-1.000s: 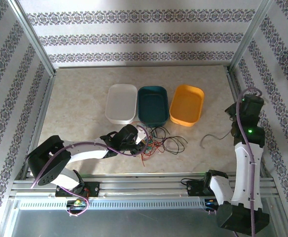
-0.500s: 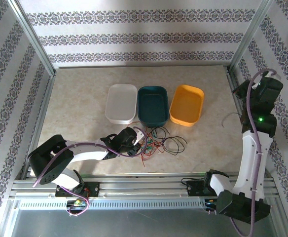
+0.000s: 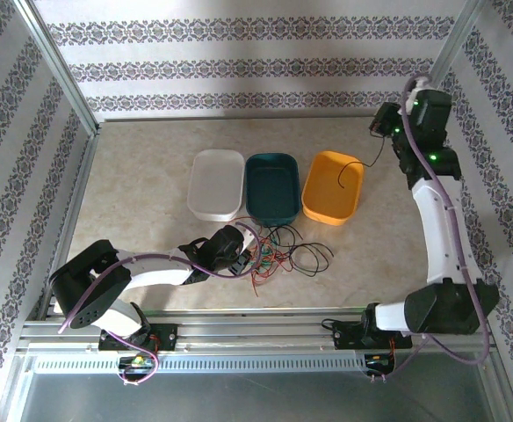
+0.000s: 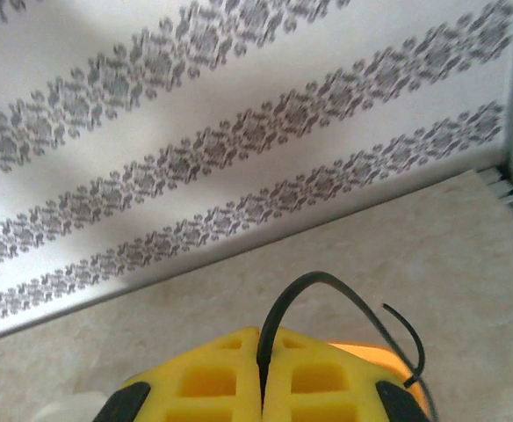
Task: Untangle the cables
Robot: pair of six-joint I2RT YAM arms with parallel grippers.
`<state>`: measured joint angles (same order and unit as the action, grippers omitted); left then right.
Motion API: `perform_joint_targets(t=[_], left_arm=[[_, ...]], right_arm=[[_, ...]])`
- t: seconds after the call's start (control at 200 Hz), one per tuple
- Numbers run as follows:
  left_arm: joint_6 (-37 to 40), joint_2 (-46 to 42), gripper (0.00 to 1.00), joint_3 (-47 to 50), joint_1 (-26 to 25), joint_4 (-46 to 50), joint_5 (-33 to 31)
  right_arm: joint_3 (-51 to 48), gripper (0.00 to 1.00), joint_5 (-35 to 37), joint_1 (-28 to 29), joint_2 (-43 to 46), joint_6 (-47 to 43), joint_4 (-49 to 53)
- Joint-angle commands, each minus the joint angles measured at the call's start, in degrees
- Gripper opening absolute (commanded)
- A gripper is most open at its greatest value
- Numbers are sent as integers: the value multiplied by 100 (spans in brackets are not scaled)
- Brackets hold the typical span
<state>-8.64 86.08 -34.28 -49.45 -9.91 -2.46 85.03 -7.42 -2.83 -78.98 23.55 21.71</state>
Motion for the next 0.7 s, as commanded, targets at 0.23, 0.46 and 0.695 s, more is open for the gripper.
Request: perform_joint_targets(t=[0.23, 0.46, 0.695], left_arm=[[-112, -201, 5, 62, -37, -173, -236], [-43, -249, 5, -4, -56, -127, -238], [-28, -386, 9, -127, -60, -72, -336]], right_arm=[[-801, 0, -110, 645, -865, 78, -56], [-1641, 0, -97, 889, -1170, 637, -230], [-1733, 0, 18, 960, -1771, 1035, -186]])
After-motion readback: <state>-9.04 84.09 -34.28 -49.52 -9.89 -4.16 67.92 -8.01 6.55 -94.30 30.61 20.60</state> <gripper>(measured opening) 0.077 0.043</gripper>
